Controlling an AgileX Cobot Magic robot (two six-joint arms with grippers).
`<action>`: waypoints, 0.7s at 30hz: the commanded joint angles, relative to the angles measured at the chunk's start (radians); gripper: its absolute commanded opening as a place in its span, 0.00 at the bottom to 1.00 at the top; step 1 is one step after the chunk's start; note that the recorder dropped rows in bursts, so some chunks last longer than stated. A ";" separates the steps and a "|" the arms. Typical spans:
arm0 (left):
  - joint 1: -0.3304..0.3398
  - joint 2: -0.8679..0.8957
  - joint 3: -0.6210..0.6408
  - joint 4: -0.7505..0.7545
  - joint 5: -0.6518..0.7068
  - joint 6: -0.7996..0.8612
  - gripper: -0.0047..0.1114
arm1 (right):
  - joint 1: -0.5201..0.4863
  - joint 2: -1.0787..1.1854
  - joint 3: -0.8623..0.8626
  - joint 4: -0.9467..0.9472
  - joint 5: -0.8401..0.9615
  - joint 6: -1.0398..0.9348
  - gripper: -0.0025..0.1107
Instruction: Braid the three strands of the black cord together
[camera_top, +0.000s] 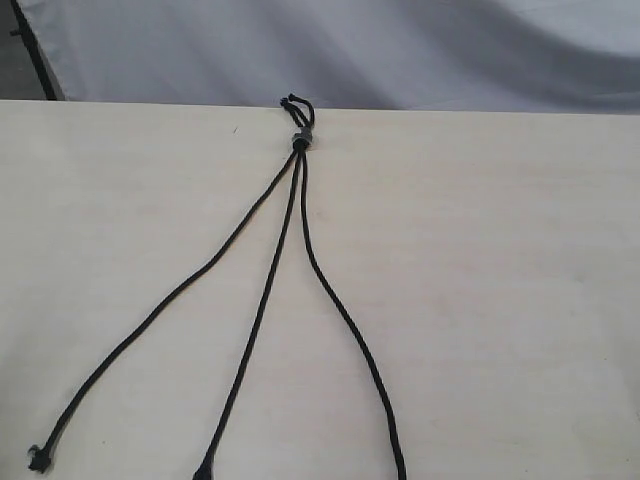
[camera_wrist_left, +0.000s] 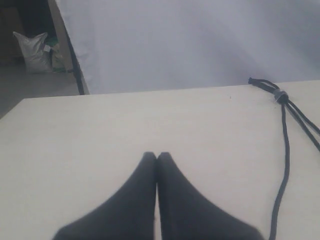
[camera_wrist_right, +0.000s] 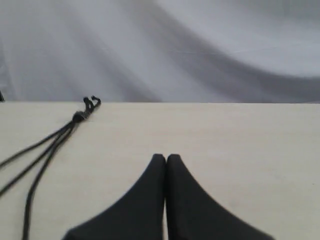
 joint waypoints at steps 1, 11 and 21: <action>0.002 -0.004 0.002 -0.015 -0.246 -0.010 0.04 | -0.006 -0.007 0.004 0.151 -0.142 0.130 0.03; 0.002 -0.004 0.002 -0.040 -0.974 -0.663 0.04 | -0.003 -0.007 0.004 0.233 -0.542 0.302 0.03; 0.002 0.268 -0.375 0.030 -0.256 -0.451 0.04 | 0.001 0.305 -0.405 0.032 -0.037 0.281 0.03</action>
